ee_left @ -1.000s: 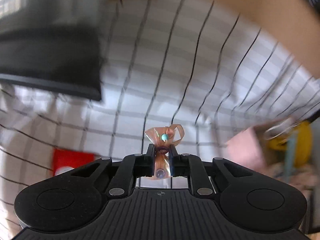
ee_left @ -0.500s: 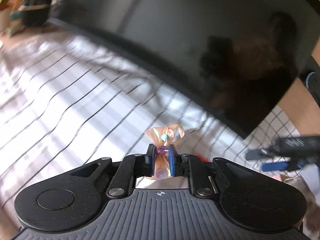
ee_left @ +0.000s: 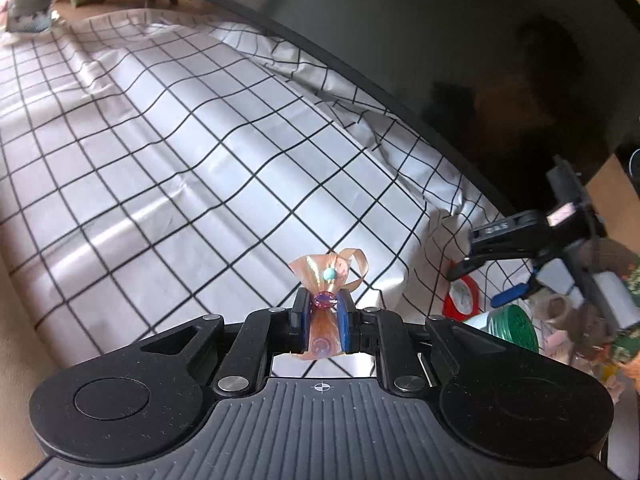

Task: Organize soft objects
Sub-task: 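Grasp the red packet with the right tool while the left tool holds the bow clip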

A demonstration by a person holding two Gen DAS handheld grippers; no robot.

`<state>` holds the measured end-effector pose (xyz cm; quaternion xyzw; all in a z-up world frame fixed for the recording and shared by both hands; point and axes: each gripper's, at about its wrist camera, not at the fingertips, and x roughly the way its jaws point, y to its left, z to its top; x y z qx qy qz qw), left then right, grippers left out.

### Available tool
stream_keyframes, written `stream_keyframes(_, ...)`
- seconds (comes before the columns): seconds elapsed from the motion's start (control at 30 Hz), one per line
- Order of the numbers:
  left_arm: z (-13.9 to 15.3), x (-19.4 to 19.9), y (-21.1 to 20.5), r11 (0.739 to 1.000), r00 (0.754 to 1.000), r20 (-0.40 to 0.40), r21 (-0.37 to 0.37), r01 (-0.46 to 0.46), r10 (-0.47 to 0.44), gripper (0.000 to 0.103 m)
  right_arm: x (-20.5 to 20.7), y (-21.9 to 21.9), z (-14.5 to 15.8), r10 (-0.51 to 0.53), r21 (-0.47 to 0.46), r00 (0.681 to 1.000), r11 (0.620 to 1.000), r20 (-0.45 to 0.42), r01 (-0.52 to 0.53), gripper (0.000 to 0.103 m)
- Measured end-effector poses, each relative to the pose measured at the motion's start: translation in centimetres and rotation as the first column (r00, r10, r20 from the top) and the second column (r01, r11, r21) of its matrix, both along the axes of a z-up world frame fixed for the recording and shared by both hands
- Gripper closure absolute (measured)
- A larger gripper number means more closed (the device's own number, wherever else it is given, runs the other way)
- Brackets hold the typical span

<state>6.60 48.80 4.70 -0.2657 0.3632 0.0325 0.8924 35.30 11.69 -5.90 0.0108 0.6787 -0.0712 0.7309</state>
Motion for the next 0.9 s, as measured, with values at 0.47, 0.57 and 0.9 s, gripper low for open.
stream_keyframes(0.47,-1.9,-1.3,1.0,0.999,0.999,-0.049,-0.037,-0.001,-0.001,0.087,-1.1,-0.2,0.2,0.112,0.0,0.994,0.994,-0.002,-0.112,0.039)
stream_keyframes(0.57,-1.6,-1.3,0.7,0.999,0.999,-0.044,-0.037,0.009,-0.011,0.087,-1.7,-1.6,0.6,0.095,0.01,0.995,0.995,0.002,-0.095,0.046)
stream_keyframes(0.9,-1.1,-1.0,-0.8,0.999,0.996,-0.085,-0.027,0.021,-0.023,0.087,-3.7,-3.7,5.1,0.107,0.018,0.992,0.994,0.064,-0.108,0.067)
